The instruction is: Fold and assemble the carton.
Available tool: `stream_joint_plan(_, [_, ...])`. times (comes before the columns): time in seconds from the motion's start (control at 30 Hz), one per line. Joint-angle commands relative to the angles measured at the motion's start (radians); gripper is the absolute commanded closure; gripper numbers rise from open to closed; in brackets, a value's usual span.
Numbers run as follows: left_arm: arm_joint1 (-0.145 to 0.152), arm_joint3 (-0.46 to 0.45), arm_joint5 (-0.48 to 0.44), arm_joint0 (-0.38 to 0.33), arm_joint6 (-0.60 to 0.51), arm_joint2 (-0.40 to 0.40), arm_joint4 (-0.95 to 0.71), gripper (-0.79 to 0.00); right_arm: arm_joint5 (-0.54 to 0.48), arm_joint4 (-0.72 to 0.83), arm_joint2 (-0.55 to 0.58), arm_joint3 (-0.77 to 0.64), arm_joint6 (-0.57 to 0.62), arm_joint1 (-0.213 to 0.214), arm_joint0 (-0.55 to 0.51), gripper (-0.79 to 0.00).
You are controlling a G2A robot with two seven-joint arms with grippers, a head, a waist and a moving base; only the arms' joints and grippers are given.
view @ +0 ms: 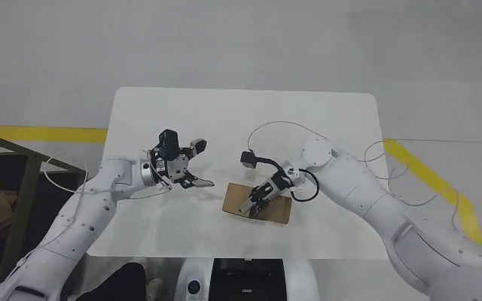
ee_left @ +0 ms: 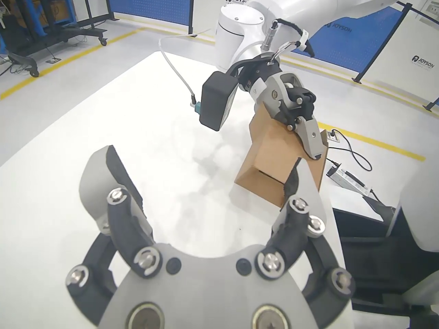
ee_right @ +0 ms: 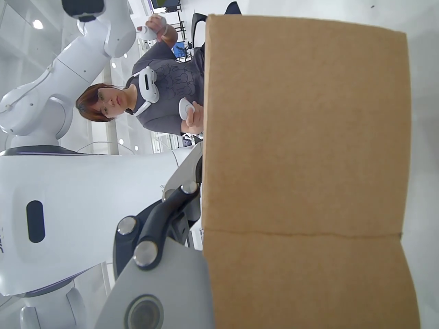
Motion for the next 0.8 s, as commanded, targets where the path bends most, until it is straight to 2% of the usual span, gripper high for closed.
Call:
stream_joint_plan(0.0, [0.0,0.0,0.0,0.0,0.0,0.0,0.0,-0.785,0.001,0.0,0.0,-0.001,0.0,0.0,-0.001,0.0])
stream_joint_plan(0.2, [-0.001,-0.01,0.007,0.002,-0.003,0.001,0.004,-0.785,0.003,0.002,0.001,-0.002,-0.01,0.0,-0.005,0.0])
stream_joint_plan(0.27, [-0.002,-0.04,0.039,0.005,-0.018,0.005,0.073,-0.785,-0.005,-0.006,0.012,-0.027,-0.046,0.004,-0.025,0.0])
stream_joint_plan(0.4, [-0.006,-0.054,0.13,0.004,0.185,-0.006,0.286,-0.785,-0.021,-0.053,0.027,-0.023,-0.042,0.01,-0.031,0.0])
stream_joint_plan(0.5, [-0.003,0.022,0.181,0.007,0.374,0.011,0.485,-0.785,-0.031,-0.069,0.031,-0.014,-0.031,0.006,-0.03,0.0])
stream_joint_plan(0.63, [-0.002,0.115,0.097,-0.019,0.582,0.06,0.604,-0.785,-0.028,-0.088,0.021,-0.01,-0.028,-0.004,-0.017,0.0])
stream_joint_plan(0.7, [-0.003,0.148,0.077,-0.033,0.655,0.087,0.649,-0.785,-0.036,-0.093,0.011,-0.003,-0.036,-0.01,-0.011,0.0])
stream_joint_plan(0.77, [-0.005,0.164,0.096,-0.048,0.674,0.114,0.67,-0.785,-0.047,-0.093,0.002,0.016,-0.047,-0.017,-0.005,0.0])
